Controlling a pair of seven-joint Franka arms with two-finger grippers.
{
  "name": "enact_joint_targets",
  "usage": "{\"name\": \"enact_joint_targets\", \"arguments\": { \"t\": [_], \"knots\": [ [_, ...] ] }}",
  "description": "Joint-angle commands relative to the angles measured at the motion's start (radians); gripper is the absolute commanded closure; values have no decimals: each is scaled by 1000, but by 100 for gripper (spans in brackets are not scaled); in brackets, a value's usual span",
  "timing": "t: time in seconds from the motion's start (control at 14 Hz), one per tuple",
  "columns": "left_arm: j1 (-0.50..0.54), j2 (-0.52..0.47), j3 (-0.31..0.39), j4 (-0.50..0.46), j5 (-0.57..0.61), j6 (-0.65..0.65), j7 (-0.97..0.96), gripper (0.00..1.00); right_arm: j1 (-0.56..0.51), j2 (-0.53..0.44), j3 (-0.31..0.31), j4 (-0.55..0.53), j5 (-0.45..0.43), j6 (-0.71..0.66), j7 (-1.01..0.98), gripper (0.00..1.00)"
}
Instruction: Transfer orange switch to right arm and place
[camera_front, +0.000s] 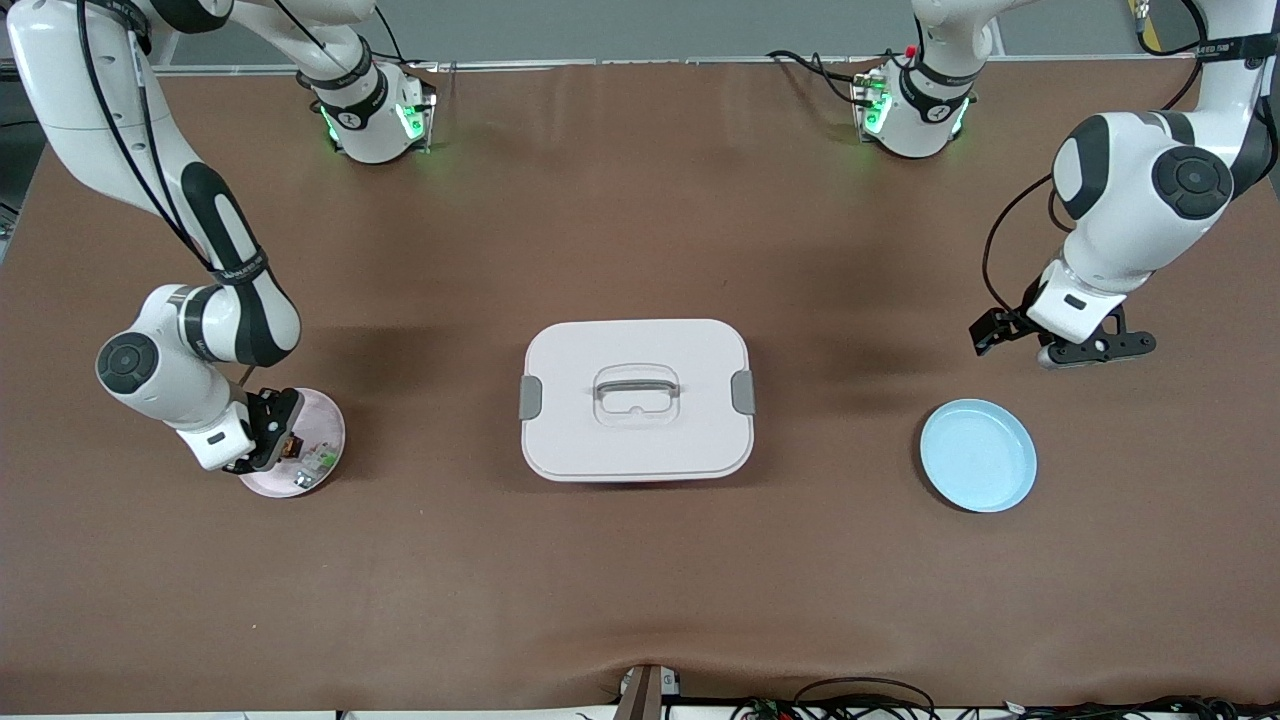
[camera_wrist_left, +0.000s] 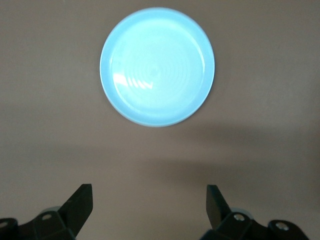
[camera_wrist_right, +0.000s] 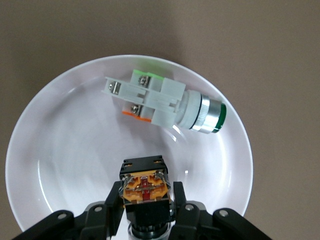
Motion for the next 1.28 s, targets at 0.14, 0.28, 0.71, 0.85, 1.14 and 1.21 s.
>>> {"name": "enact_joint_targets", "arguments": {
  "t": [0.14,0.28,0.71,0.85,1.14,1.21],
  "knots": [
    [4,54,-12,270,-52,-450,16,0,-22,2,21,-7,0,-5,-1,26],
    [-2,146,-12,483,-47,-678,7,0,-22,1,21,-1,1,-8,-3,0],
    [-24,263,-14,847,-32,-915,0,0,-18,-42,24,160,4,-339,48,0],
    [-18,216,-15,852,-26,-880,0,0,-16,-61,24,227,4,-474,127,0],
    [-6,101,-11,777,-32,-823,0,0,-19,-143,22,246,27,-608,443,0],
    [1,53,-9,710,-33,-785,0,0,-19,-166,21,246,29,-622,486,0]
  ]
}}
